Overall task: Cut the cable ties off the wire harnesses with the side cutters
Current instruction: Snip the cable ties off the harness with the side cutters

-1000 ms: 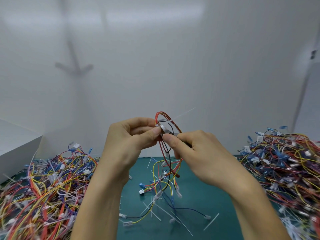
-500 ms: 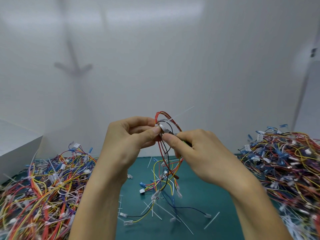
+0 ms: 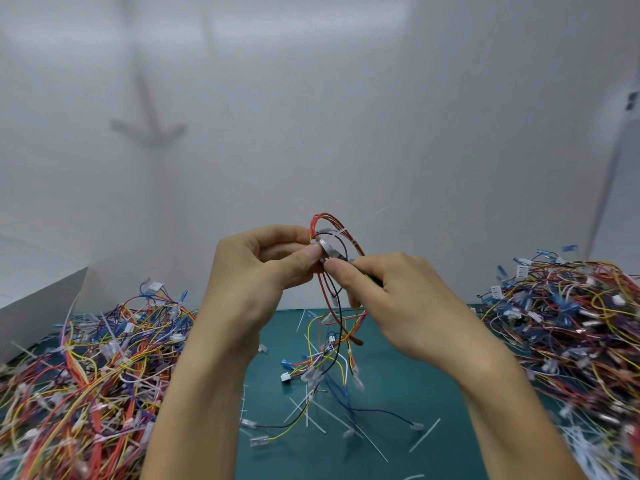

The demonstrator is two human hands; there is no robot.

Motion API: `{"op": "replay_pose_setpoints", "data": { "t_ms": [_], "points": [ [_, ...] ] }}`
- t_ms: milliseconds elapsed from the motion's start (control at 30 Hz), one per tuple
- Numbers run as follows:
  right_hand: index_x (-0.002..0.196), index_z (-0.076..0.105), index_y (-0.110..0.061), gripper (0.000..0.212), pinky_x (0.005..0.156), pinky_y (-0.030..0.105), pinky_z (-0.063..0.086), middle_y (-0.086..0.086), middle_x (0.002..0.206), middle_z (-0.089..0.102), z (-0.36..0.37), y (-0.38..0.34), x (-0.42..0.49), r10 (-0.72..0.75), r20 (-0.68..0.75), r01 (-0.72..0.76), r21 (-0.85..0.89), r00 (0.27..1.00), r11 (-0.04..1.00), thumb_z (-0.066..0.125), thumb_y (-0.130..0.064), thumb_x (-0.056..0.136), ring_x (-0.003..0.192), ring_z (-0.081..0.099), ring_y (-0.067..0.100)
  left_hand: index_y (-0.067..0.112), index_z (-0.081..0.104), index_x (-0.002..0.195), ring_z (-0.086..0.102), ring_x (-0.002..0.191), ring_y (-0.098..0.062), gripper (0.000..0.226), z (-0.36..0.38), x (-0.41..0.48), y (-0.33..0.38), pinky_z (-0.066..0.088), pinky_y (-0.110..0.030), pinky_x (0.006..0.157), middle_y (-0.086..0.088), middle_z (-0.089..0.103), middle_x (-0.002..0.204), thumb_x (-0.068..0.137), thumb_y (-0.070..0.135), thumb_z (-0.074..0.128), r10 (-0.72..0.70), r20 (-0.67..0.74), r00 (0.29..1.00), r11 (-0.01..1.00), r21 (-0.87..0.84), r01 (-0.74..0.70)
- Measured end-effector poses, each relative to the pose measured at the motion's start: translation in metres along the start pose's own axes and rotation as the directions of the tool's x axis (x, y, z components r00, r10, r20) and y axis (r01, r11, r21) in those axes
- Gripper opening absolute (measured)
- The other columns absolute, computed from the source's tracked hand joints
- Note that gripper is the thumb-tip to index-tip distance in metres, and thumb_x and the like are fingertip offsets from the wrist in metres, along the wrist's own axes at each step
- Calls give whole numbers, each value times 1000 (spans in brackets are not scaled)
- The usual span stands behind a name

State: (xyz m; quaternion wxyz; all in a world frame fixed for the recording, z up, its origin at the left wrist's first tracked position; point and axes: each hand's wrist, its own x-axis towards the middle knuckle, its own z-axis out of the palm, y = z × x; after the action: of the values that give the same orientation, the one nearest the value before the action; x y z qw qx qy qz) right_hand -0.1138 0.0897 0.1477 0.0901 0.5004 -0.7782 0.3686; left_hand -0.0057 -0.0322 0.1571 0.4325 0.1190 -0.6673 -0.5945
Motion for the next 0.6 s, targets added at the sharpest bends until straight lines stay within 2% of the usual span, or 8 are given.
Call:
{"op": "replay_pose_setpoints", "data": {
  "t_ms": [333,433,600],
  "points": [
    [72,55,-6,71,53,35,30,3,52,41,0,-1,1,6,-16,-6,6,1000,1000,33,-72,84,56,37,15,15,72,80,72,66,-10,15,3,1,-2,60,-21,68,-3,76,71,80,0,73,33,-8,999,999,-13,-33],
    [69,54,-9,67,50,31,26,-2,51,42,2,-3,0,4,-20,-4,26,1000,1000,35,-71,86,54,36,15,15,72,81,72,68,-10,14,2,2,-3,60,-22,69,-3,76,72,80,1,72,47,-17,999,999,-20,-47],
    [68,55,-5,68,51,28,28,3,52,39,5,-4,1,-14,-25,17,84,1000,996,37,-68,88,52,34,13,14,73,83,72,70,-12,13,1,2,-3,61,-24,71,-6,76,75,80,2,73,60,-34,998,998,-18,-60]
  ]
}}
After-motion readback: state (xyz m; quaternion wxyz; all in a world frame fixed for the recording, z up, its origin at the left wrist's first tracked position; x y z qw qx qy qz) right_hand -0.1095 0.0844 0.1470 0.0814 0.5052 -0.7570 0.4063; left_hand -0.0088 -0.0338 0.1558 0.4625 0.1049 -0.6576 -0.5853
